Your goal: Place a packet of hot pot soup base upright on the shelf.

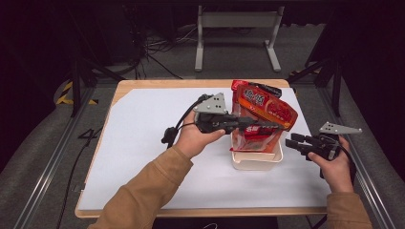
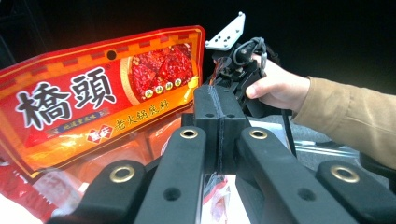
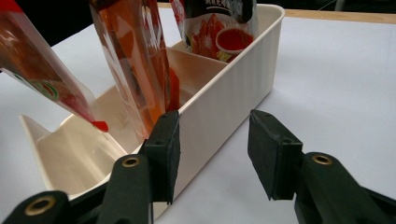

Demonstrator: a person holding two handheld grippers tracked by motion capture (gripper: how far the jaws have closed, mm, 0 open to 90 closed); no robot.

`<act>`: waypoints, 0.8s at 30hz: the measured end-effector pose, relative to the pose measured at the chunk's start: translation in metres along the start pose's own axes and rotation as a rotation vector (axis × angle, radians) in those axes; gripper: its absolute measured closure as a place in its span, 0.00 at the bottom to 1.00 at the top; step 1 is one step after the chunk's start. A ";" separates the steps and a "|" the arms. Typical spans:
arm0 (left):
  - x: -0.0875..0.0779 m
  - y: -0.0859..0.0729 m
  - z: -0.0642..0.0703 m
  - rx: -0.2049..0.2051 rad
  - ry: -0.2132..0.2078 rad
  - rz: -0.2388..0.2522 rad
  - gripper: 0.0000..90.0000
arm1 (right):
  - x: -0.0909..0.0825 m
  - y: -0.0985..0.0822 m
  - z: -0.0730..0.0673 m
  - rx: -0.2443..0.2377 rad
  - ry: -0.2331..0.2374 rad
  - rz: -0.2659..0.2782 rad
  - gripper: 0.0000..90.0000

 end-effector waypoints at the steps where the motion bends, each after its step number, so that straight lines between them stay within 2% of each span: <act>1: 0.001 0.000 0.000 0.000 -0.004 0.001 1.00 | 0.000 0.000 0.000 0.005 -0.003 0.001 0.61; 12: 0.012 -0.001 0.006 0.005 -0.042 0.024 1.00 | -0.001 -0.001 0.003 0.016 -0.005 0.001 0.60; 24: 0.029 -0.007 0.011 0.009 -0.061 0.001 1.00 | -0.001 -0.002 0.005 0.019 -0.006 0.002 0.60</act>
Point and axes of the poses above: each handheld gripper's, and its own axes: x roughly forward along the jaws, y roughly out of its top, z roughly to its right, the point moved 3 cm from there along x, roughly forward along the jaws, and after that the axes turned 13 degrees about x, right-handed, at the moved point
